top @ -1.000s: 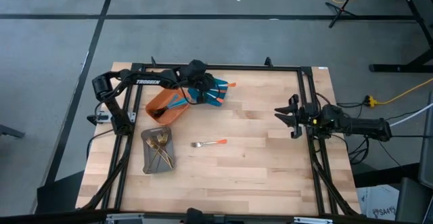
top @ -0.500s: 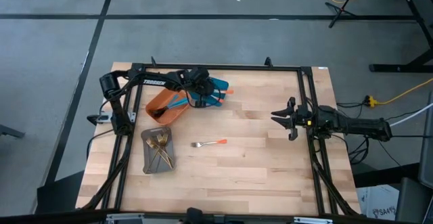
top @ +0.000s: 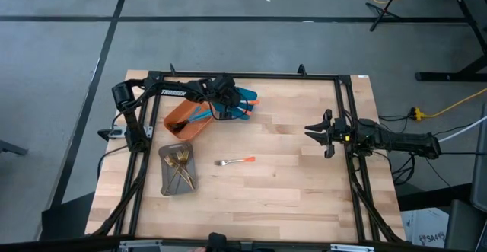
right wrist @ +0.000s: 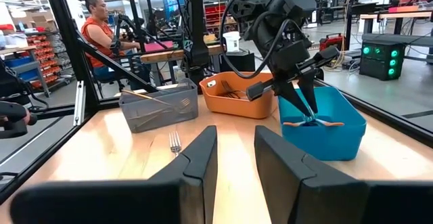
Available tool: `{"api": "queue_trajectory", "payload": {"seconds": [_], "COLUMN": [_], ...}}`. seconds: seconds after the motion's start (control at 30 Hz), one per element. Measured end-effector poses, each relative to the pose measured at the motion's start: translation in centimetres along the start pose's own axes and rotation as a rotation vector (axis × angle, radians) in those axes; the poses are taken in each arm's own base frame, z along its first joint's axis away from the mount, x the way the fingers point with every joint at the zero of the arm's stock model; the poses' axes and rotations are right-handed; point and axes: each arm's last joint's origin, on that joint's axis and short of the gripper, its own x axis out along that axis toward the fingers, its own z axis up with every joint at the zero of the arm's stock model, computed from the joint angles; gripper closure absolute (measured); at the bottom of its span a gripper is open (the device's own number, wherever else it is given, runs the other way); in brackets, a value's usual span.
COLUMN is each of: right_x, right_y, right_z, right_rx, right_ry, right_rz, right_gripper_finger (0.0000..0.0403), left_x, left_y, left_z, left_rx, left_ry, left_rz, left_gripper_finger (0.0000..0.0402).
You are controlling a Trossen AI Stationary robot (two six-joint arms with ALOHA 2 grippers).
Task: Sort silverware by color (type)
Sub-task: Put the orange fork into the blue bin
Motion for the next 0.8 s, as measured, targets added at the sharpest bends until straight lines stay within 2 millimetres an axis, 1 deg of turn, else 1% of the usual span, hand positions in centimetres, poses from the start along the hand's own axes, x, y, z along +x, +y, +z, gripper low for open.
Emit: {"api": "queue_trajectory", "payload": {"seconds": [0.3, 0.43, 0.53, 0.8], "right_x": [0.0, 0.0, 0.0, 0.0], "right_y": [0.0, 0.0, 0.0, 0.0], "right_z": [0.0, 0.0, 0.0, 0.0], "right_rx": [0.000, 0.000, -0.004, -0.059], "right_ry": [0.001, 0.001, 0.003, 0.004], "right_rz": [0.000, -0.001, 0.000, 0.000], "right_gripper_finger": [0.0311, 0.0311, 0.0311, 0.0311], "left_x": [0.0, -0.2, -0.4, -1.7], "left_y": [-0.1, -0.7, -1.3, -3.8], "left_z": [0.2, 0.7, 1.8, 6.0], "left_rx": [0.004, 0.023, 0.043, 0.108], "left_ry": [-0.001, 0.013, 0.002, -0.090], "left_rz": [0.020, 0.058, 0.071, 0.093], "left_gripper_finger": [0.0343, 0.0343, 0.0343, 0.0343]}}
